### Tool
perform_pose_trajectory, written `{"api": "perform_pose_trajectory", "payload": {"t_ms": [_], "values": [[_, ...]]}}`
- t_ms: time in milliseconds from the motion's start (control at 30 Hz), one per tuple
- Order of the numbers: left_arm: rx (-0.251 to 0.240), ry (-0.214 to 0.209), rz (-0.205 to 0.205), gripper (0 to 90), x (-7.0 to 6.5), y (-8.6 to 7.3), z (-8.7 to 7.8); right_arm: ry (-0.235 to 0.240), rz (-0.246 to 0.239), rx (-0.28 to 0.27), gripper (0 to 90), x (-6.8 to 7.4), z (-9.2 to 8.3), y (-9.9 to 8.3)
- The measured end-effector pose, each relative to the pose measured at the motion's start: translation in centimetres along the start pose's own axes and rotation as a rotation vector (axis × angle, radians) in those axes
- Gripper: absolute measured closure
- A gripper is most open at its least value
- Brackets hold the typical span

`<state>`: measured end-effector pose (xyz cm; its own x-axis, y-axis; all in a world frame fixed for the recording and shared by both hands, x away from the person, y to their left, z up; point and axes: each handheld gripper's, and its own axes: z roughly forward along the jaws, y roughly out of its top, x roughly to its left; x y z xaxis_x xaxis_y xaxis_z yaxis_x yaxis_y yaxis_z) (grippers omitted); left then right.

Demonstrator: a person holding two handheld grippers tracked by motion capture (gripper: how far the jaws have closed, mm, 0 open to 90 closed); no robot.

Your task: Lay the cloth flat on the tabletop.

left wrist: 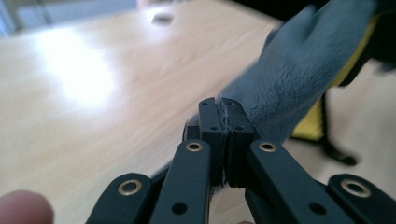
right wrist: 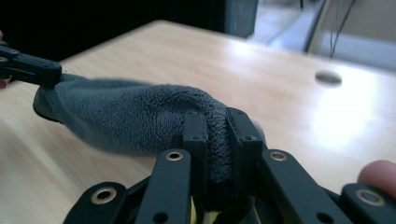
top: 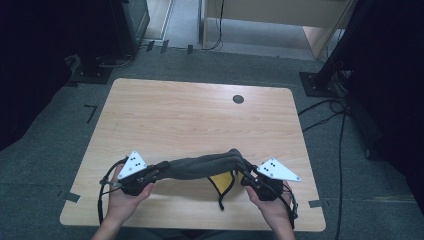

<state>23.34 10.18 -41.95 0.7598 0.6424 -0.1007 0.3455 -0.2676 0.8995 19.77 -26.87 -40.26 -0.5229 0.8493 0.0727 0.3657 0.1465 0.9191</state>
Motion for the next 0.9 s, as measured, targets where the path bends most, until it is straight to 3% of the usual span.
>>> {"api": "perform_pose_trajectory", "payload": {"t_ms": [33,67,100,200,233,267,300,333,367,400,433,467,500,533,567,600,633,667,700,733,800,867,900], "values": [[-0.022,-0.017,0.006,89.3,-0.3,0.7,-0.8,0.026,-0.018,-0.039,79.6,0.6,-1.3,1.4],[-0.074,-0.08,-0.001,89.3,-0.8,2.0,-2.4,0.042,-0.026,-0.06,79.5,0.9,-2.0,2.2],[-0.106,-0.114,-0.012,89.3,-0.9,2.7,-3.1,0.056,-0.038,-0.076,79.4,1.2,-2.6,3.1],[-0.149,-0.139,-0.03,89.2,-0.9,3.8,-4.2,0.053,-0.074,-0.099,79.0,1.8,-3.3,4.6],[-0.157,-0.104,-0.047,89.2,0.0,5.1,-4.2,0.053,-0.09,-0.121,79.1,2.0,-2.7,6.4],[-0.157,-0.104,-0.047,89.1,0.0,5.1,-4.2,0.053,-0.09,-0.121,79.1,2.0,-2.7,6.4],[-0.133,0.035,-0.083,88.5,1.8,5.8,-2.8,0.013,-0.086,-0.102,77.6,1.3,-0.2,7.8],[-0.133,0.035,-0.083,87.2,1.8,5.8,-2.8,0.013,-0.086,-0.102,77.6,1.3,-0.2,7.8],[-0.121,0.132,-0.14,87.2,3.4,5.9,-1.5,-0.045,-0.074,-0.076,72.6,0.4,2.0,8.5],[-0.1,0.264,-0.201,82.6,5.1,5.7,-0.1,-0.126,-0.048,-0.039,64.9,-1.0,4.4,8.8],[-0.058,0.398,-0.322,72.5,8.2,4.4,1.8,-0.272,0.059,0.037,61.4,-4.0,8.3,8.5],[-0.05,0.405,-0.337,68.8,8.7,3.9,2.0,-0.273,0.118,0.051,59.1,-5.0,9.2,8.2],[-0.042,0.407,-0.327,64.0,8.8,3.3,2.3,-0.249,0.138,0.042,56.4,-5.2,9.3,7.9],[-0.042,0.407,-0.327,62.1,8.8,3.3,2.3,-0.207,0.138,0.027,54.9,-5.1,9.2,7.4],[-0.007,0.371,-0.267,60.1,8.4,2.1,2.9,-0.168,0.101,0.034,54.2,-4.5,9.1,6.6],[-0.007,0.371,-0.267,58.6,8.4,2.1,2.9,-0.168,0.101,0.034,54.2,-4.5,9.1,6.6],[0.027,0.354,-0.243,58.6,8.2,1.4,3.4,-0.154,0.077,0.052,53.5,-4.2,9.1,6.1],[0.088,0.291,-0.234,56.6,7.9,-0.1,4.6,-0.137,0.051,0.115,52.8,-3.3,9.3,4.2],[0.088,0.291,-0.234,56.1,7.9,-0.1,4.6,-0.121,0.063,0.15,52.4,-2.9,9.2,3.0],[0.101,0.276,-0.227,56.1,7.7,-0.6,5.0,-0.121,0.063,0.15,52.4,-2.9,9.2,3.0],[0.128,0.248,-0.216,54.5,6.8,-1.7,5.9,-0.092,0.093,0.186,51.7,-2.1,9.1,1.3],[0.153,0.212,-0.199,50.2,5.5,-2.4,6.8,-0.076,0.1,0.217,50.7,0.2,8.7,-1.7],[0.166,0.201,-0.164,50.0,4.3,-3.1,7.4,-0.061,0.09,0.24,50.0,1.3,8.7,-2.9]]}}
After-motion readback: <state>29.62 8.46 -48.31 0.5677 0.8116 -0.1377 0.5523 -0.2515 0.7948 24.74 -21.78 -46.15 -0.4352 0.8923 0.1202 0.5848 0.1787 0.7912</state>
